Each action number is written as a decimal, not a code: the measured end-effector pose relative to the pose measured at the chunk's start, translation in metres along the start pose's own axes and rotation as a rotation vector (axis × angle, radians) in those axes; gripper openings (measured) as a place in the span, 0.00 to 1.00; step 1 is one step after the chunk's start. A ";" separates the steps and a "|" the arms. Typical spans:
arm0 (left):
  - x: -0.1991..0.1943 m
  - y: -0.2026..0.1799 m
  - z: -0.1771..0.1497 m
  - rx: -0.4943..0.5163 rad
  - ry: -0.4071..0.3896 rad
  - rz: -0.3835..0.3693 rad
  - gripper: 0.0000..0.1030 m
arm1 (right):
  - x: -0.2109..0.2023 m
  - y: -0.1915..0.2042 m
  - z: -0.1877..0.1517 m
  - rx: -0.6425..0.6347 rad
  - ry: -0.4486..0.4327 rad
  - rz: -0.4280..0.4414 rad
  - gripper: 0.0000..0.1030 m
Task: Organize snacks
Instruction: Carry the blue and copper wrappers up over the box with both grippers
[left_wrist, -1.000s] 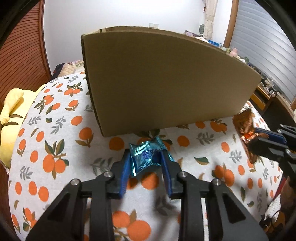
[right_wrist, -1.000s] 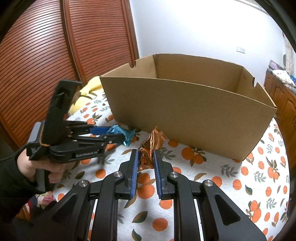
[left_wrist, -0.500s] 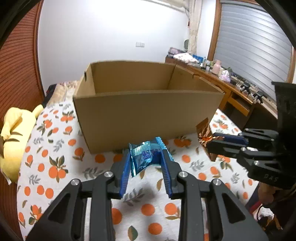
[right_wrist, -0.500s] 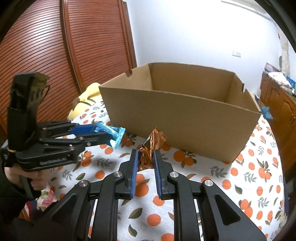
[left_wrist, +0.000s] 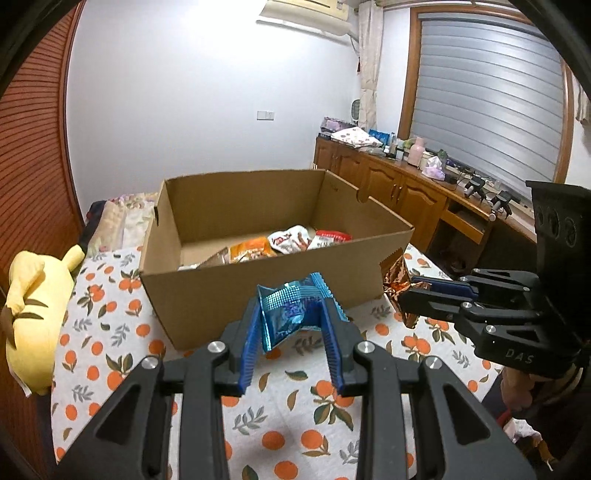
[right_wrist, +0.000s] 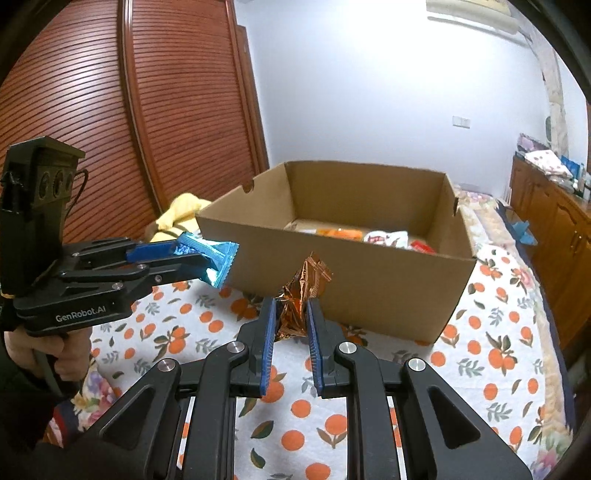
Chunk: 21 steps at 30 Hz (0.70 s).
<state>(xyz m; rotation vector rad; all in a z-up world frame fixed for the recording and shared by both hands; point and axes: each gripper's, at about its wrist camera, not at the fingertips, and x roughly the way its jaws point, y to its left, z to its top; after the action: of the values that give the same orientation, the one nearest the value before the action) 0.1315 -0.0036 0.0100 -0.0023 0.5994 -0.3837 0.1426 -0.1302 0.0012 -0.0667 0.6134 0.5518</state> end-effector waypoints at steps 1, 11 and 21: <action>0.000 0.000 0.003 0.004 -0.004 0.002 0.29 | -0.002 -0.001 0.001 0.000 -0.004 -0.001 0.14; 0.005 0.003 0.025 0.020 -0.027 0.023 0.29 | -0.011 -0.005 0.022 -0.006 -0.049 -0.015 0.14; 0.015 0.012 0.043 0.024 -0.033 0.044 0.29 | -0.009 -0.006 0.039 -0.019 -0.072 -0.023 0.14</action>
<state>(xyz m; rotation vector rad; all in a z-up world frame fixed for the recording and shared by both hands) 0.1701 -0.0022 0.0359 0.0272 0.5612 -0.3472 0.1601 -0.1312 0.0380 -0.0710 0.5366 0.5356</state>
